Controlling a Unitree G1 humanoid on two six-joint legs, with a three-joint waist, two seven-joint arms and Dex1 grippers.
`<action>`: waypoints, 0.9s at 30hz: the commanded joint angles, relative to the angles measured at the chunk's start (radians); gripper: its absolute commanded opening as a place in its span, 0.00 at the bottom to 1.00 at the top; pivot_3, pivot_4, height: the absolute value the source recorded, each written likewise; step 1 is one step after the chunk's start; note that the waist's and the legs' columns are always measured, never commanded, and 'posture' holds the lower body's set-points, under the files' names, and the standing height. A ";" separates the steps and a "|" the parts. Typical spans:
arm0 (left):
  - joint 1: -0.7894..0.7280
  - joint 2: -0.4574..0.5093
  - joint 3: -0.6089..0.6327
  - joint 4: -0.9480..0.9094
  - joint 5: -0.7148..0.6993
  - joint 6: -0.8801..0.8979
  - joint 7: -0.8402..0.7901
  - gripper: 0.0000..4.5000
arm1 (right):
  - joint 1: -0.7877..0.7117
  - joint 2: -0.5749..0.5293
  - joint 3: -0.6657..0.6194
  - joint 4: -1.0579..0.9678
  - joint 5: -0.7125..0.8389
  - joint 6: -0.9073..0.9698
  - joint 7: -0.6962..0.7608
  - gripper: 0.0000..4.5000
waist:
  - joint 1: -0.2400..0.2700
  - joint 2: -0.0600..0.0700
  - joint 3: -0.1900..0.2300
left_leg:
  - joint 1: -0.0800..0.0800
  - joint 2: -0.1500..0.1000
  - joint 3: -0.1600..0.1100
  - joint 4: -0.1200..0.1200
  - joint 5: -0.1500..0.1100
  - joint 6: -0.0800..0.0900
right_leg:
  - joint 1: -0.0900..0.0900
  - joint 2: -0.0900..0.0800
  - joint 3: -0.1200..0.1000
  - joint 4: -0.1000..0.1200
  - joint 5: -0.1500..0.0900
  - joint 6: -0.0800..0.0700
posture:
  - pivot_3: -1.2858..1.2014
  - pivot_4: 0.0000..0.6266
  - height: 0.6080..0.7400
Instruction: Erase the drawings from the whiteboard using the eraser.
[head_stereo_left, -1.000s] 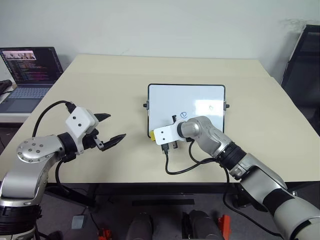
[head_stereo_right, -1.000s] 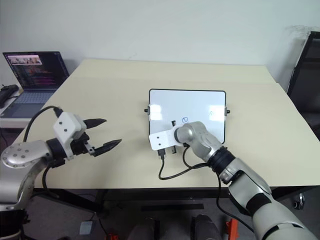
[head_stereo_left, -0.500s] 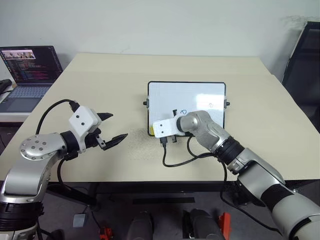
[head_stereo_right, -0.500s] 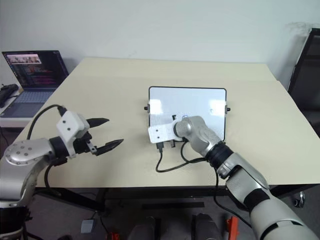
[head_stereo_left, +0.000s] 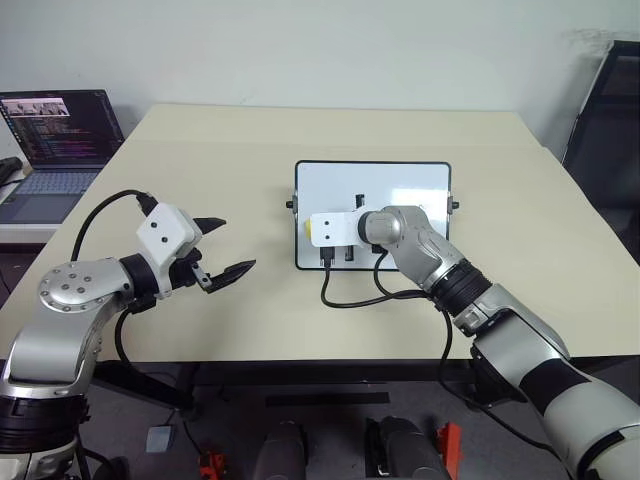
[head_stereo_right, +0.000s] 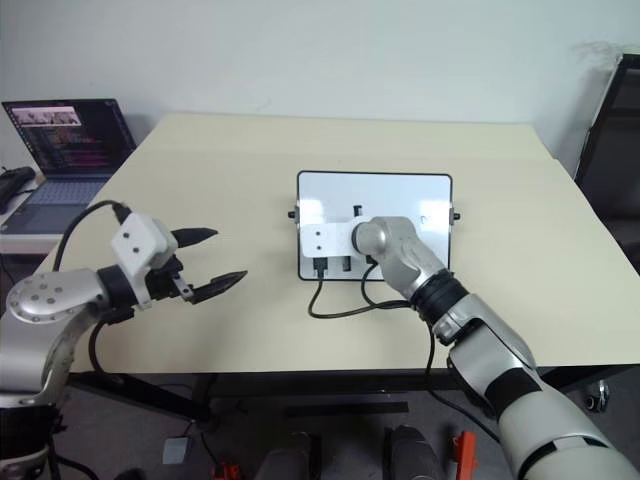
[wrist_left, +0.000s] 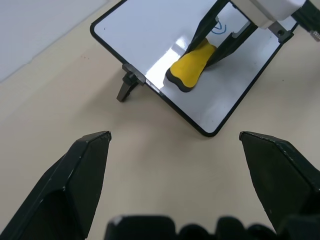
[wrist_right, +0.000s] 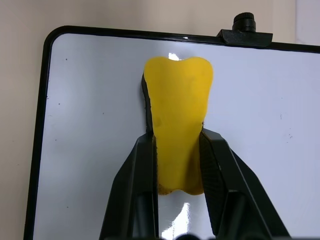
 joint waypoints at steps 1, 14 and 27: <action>-0.022 0.007 -0.003 -0.008 0.004 -0.015 -0.006 1.00 | 0.025 -0.059 -0.014 0.003 -0.021 0.029 0.032 0.18 | 0.002 0.000 0.000 | -0.001 0.000 0.000 0.000 0.000 0.000 | 0.000 0.000 0.000 0.000 0.000 0.000 | 0.52 0.24 1.00; -0.063 -0.010 -0.010 -0.043 -0.021 -0.002 0.003 1.00 | 0.178 -0.419 -0.327 -0.442 0.320 0.063 0.383 0.18 | 0.002 0.000 0.002 | -0.029 -0.003 0.006 -0.002 -0.006 0.001 | -0.020 0.008 -0.001 0.000 0.005 0.006 | 0.52 0.24 1.00; -0.156 -0.008 -0.070 -0.044 -0.013 0.006 -0.047 1.00 | 0.266 -0.741 -0.607 -0.368 0.506 0.039 0.440 0.18 | -0.004 0.002 0.007 | -0.019 -0.003 0.012 0.001 -0.007 0.002 | -0.012 0.010 0.004 0.001 0.002 0.011 | 0.52 0.24 1.00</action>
